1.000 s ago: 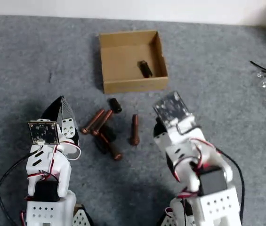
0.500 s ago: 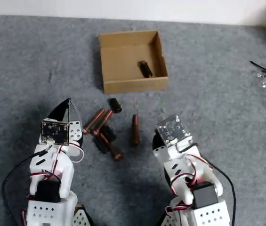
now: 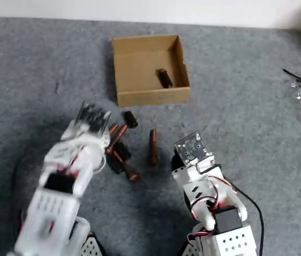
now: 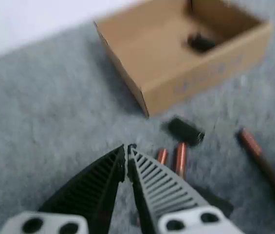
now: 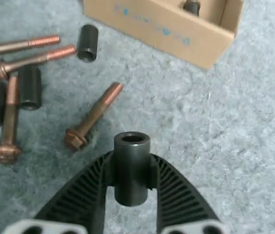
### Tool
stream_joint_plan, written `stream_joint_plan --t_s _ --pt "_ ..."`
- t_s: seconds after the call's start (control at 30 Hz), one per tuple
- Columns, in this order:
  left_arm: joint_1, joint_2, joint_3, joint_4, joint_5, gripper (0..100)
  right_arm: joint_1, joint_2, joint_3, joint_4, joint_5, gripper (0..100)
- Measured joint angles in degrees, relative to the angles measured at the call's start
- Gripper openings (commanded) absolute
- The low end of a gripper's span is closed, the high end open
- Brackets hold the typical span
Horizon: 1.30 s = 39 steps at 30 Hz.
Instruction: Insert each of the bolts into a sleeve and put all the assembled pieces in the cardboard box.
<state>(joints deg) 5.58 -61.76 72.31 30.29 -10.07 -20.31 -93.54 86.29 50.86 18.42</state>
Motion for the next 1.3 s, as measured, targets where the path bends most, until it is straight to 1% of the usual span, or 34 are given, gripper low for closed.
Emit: stream_joint_plan --t_s 0.07,0.17,0.23,0.3,0.8,0.9,1.03,1.3 --pt "-0.2 12.0 -6.4 2.0 -1.8 4 0.0 0.1 1.3 -1.3 0.0 0.5" --pt "0.4 28.1 -15.6 7.5 -4.0 8 0.0 0.0 1.8 -2.4 0.0 0.5" --pt "0.7 35.0 -19.9 10.3 -4.6 10 0.0 0.0 1.8 -2.4 0.0 0.5" --pt "0.5 38.7 -22.2 11.6 -4.6 10 0.0 0.0 1.8 -2.4 0.0 0.5" --pt "0.4 52.8 -32.1 16.2 -6.0 11 0.0 0.0 1.8 -2.6 0.0 0.5" --pt "0.4 55.9 -34.7 18.1 -6.0 11 0.0 0.0 1.8 -2.6 0.0 0.5" --pt "-1.1 59.0 -37.3 19.1 -6.0 11 0.0 0.0 1.8 -2.6 0.0 0.5" --pt "-1.4 64.1 -41.1 21.3 -6.0 11 0.0 0.0 1.8 -2.7 0.0 0.5"
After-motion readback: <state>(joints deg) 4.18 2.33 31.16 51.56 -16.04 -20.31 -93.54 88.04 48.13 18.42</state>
